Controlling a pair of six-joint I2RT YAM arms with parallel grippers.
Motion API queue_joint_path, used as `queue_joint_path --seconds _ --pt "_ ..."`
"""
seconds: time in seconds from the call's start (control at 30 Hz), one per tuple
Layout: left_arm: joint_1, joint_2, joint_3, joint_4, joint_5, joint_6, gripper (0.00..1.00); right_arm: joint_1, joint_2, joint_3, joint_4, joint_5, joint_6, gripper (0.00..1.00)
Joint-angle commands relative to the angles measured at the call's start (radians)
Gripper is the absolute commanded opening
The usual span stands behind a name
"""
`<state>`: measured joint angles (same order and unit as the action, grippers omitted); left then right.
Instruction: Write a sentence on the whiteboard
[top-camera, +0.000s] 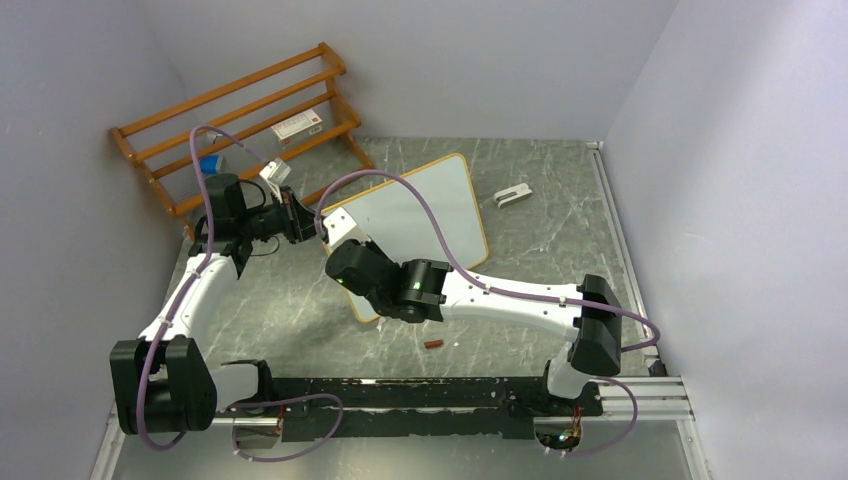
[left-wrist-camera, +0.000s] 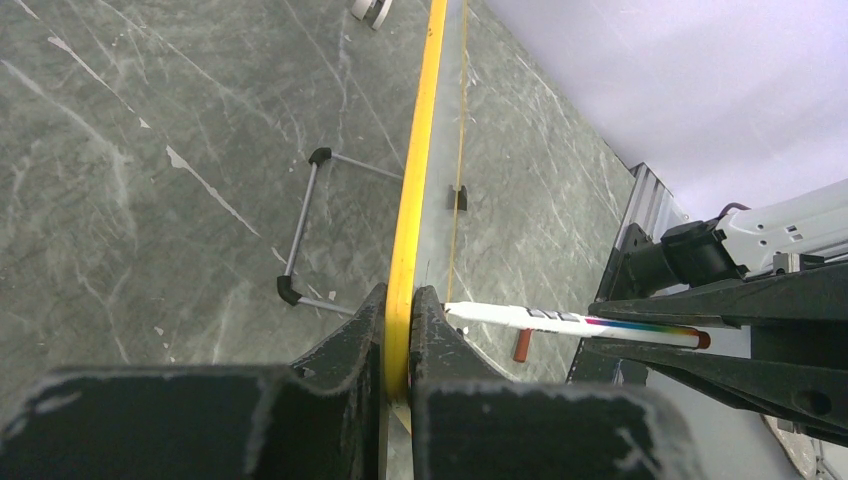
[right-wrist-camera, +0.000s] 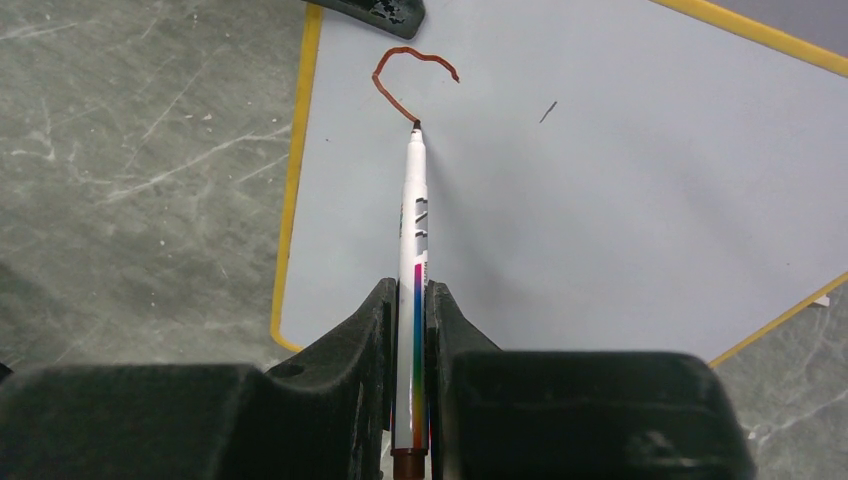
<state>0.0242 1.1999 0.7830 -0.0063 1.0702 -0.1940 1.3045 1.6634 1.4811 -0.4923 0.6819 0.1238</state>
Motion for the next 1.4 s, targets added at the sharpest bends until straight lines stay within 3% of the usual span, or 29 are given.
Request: queue_joint_path --seconds 0.0,1.37 --pt "-0.018 0.036 -0.030 -0.122 -0.088 0.114 0.05 -0.008 -0.014 -0.001 -0.026 0.040 0.018 0.00" --pt "-0.018 0.036 -0.035 -0.115 -0.084 0.107 0.05 0.013 0.020 0.023 -0.112 -0.073 0.047 0.00"
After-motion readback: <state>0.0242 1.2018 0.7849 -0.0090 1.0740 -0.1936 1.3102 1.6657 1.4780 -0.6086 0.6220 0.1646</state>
